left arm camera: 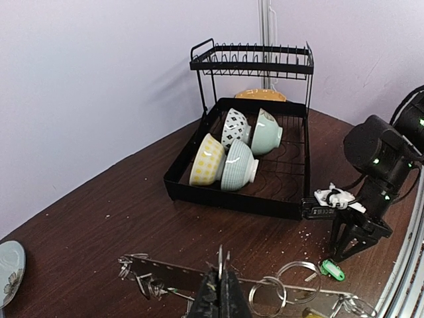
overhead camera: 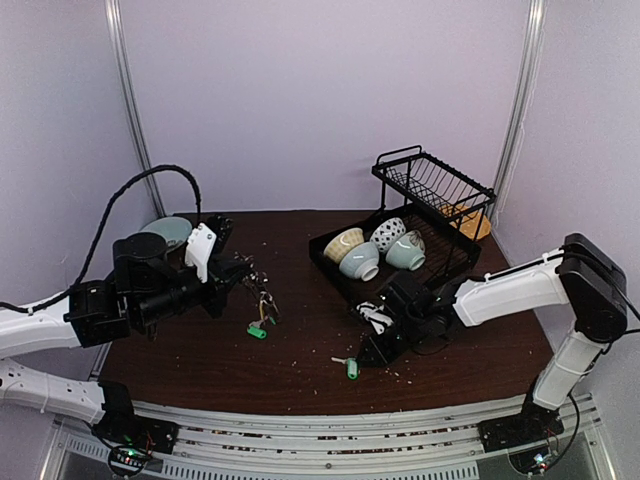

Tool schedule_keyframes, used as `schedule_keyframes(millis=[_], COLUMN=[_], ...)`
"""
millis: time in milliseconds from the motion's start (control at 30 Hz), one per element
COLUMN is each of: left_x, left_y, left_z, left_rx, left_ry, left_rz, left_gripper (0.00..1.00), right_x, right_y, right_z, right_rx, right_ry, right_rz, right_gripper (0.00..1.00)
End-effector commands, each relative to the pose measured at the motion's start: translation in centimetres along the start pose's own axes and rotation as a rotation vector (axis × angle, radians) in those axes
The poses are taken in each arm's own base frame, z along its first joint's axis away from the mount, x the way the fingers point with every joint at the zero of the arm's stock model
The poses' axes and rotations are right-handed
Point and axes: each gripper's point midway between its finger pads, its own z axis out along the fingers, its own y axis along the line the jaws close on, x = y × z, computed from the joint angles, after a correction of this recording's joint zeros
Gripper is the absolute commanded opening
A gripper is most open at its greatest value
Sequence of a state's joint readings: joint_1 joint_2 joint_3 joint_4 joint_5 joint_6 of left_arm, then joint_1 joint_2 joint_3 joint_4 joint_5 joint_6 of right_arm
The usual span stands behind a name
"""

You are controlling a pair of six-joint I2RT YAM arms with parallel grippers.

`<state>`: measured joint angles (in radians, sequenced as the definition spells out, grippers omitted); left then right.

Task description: Put the keys on the keyring

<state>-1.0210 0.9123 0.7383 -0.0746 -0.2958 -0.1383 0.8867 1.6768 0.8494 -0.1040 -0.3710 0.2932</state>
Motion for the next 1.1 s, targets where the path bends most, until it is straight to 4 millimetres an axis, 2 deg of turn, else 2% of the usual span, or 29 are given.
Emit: schedule_keyframes(millis=[0, 167, 433, 567, 700, 800, 900, 967, 1067], left_x=[-1.6, -1.6, -1.5, -1.6, -1.7, -1.9, -2.1, -2.2, -2.3], left_y=[0.2, 0.3, 0.4, 0.5, 0.5, 0.5, 0.5, 0.5, 0.4], left_z=[-0.4, -0.6, -0.6, -0.6, -0.7, -0.7, -0.7, -0.7, -0.7], left_rx=[-0.004, -0.008, -0.014, -0.018, -0.019, -0.020, -0.018, -0.018, -0.016], left_ry=[-0.067, -0.068, -0.065, -0.066, -0.069, -0.070, -0.076, -0.077, -0.080], left_rz=[-0.029, -0.032, -0.029, -0.027, -0.023, -0.018, -0.016, -0.015, -0.016], left_gripper=[0.00, 0.00, 0.00, 0.00, 0.00, 0.00, 0.00, 0.00, 0.00], right_x=[0.3, 0.9, 0.6, 0.2, -1.8, -3.5, -4.1, -3.8, -2.6], right_y=[0.0, 0.0, 0.2, 0.4, -0.8, -3.7, -5.9, -6.3, -6.6], right_z=[0.8, 1.7, 2.1, 1.4, -1.2, -4.7, -8.6, -10.3, -11.2], right_rx=[-0.012, -0.027, -0.041, -0.038, 0.099, 0.370, 0.681, 0.817, 0.942], right_ry=[0.014, 0.039, 0.045, 0.035, -0.020, -0.053, -0.047, -0.014, 0.077], right_rz=[0.006, 0.011, 0.002, -0.015, -0.037, -0.049, -0.103, -0.136, -0.168], right_gripper=[0.28, 0.18, 0.01, 0.00, 0.00, 0.00, 0.00, 0.00, 0.00])
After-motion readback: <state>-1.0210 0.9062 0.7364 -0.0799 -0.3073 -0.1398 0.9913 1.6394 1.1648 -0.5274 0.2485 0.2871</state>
